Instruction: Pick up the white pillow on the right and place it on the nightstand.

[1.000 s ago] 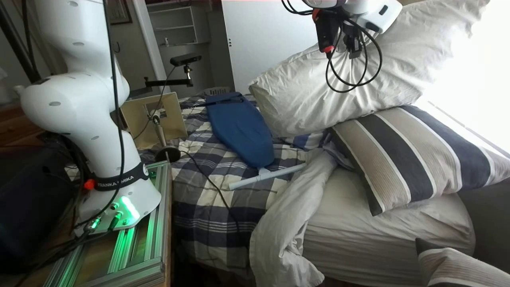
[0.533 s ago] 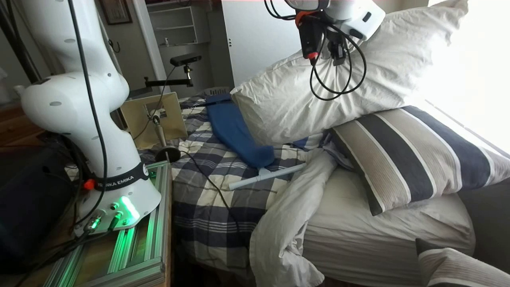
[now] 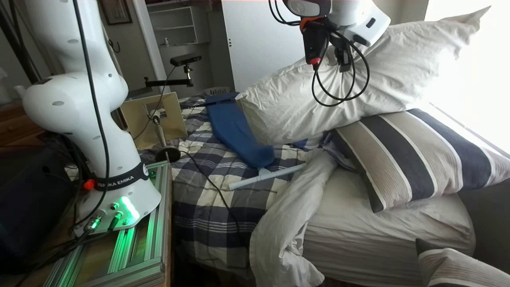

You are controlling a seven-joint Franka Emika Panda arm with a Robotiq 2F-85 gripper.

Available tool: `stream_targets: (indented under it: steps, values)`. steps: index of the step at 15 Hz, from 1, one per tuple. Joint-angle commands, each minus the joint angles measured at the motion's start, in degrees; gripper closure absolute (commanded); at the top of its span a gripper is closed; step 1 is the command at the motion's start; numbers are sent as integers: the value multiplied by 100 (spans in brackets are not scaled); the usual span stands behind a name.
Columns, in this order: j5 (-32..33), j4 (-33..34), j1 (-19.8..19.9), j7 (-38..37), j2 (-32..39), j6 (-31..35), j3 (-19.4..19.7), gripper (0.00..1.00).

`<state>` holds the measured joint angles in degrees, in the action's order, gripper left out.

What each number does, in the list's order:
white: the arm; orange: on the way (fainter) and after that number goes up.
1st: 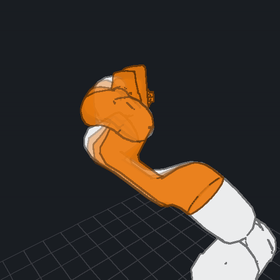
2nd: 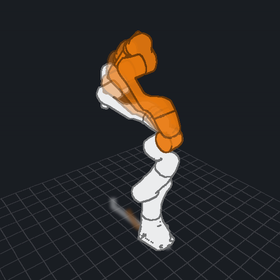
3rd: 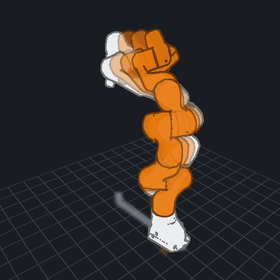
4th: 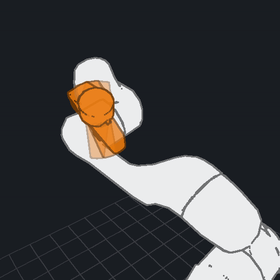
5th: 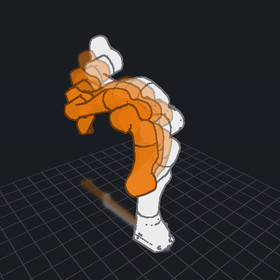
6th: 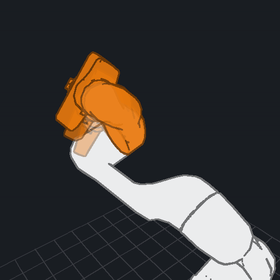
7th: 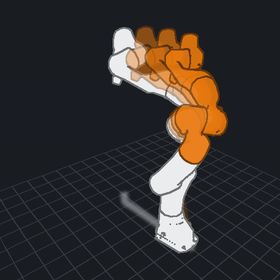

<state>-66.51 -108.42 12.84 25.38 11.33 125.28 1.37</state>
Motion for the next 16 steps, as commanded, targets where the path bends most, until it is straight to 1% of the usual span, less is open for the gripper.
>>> stream_targets:
  steps: [1,6,8,12,16]
  values:
    - [-253,574,10,-639,206,259,358,95]
    - [-206,936,230,-1397,268,341,811,95]
    - [-116,847,271,-1743,130,511,977,95]
    - [-81,663,316,-2409,-52,1139,1207,95]
    - [-98,503,344,-2991,-154,1935,1360,95]
